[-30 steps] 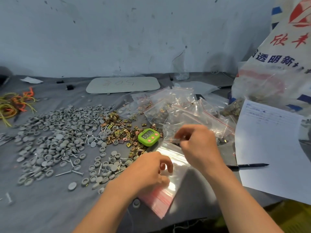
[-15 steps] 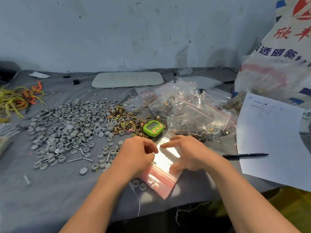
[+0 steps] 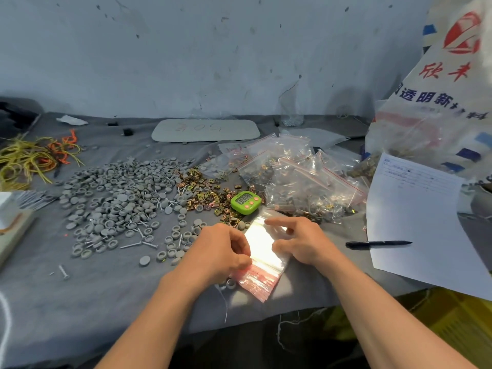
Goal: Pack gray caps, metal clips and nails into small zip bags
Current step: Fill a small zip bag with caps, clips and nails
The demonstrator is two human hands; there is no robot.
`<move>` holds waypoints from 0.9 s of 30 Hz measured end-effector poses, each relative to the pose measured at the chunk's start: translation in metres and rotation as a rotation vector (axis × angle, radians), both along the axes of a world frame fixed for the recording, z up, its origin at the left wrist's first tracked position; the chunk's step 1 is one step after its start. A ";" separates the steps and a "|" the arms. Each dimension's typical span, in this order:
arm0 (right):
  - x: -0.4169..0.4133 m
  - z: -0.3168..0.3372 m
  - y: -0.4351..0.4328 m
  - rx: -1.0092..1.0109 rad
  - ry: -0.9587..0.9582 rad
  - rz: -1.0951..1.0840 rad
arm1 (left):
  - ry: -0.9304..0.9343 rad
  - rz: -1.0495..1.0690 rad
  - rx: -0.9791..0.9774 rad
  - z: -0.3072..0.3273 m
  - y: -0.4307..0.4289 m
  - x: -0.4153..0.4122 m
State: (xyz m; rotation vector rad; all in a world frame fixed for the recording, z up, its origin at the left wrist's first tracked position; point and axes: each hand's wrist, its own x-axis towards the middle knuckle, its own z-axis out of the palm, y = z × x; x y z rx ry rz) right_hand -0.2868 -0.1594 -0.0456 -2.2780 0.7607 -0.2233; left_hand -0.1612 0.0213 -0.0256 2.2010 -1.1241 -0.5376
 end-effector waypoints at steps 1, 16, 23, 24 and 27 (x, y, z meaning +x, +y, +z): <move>0.000 0.000 0.000 -0.005 -0.003 -0.007 | -0.014 0.006 0.005 -0.001 0.000 -0.002; -0.015 0.015 0.049 -0.002 0.032 -0.046 | -0.290 0.129 -0.028 -0.014 -0.015 -0.015; -0.015 0.014 0.041 0.044 0.007 -0.223 | -0.254 0.201 -0.147 -0.002 -0.027 -0.015; -0.012 0.015 0.040 0.031 -0.001 -0.269 | -0.226 0.205 -0.228 0.000 -0.026 -0.014; -0.006 0.016 0.038 0.056 -0.087 -0.455 | -0.154 0.211 -0.416 0.007 -0.020 -0.012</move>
